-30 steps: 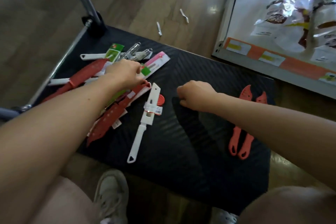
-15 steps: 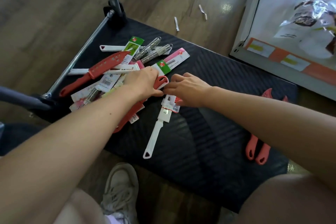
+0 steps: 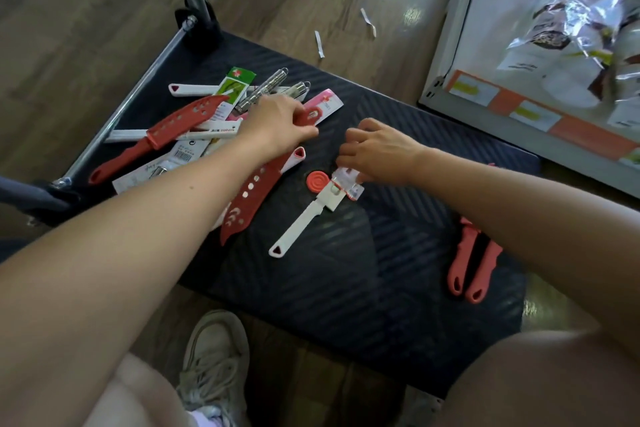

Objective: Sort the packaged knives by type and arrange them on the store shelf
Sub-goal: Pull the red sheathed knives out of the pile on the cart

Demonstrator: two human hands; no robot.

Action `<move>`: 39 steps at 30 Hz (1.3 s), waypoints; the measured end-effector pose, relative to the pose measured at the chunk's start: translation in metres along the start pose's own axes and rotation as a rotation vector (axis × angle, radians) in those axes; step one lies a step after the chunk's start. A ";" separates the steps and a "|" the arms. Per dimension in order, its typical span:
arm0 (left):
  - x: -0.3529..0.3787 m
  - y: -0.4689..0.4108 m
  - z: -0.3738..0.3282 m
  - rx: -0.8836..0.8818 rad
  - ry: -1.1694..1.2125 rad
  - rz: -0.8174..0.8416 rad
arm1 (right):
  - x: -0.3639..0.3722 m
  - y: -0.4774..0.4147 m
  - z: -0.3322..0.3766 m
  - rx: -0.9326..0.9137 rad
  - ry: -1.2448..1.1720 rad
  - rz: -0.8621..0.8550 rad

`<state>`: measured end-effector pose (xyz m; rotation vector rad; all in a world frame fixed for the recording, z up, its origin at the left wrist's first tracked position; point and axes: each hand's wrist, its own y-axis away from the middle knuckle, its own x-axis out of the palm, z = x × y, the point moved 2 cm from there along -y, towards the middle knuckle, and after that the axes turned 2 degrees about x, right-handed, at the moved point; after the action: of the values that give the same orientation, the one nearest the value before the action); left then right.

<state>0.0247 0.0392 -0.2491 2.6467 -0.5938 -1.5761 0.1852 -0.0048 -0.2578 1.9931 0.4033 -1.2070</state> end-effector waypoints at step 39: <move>-0.020 -0.007 -0.124 0.446 0.416 -0.310 | 0.049 0.060 -0.047 -0.062 0.197 -0.145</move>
<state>0.1235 0.0289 -0.1725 3.4057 -0.5855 -0.9560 0.2758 -0.0155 -0.2608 2.0650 0.6852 -1.0737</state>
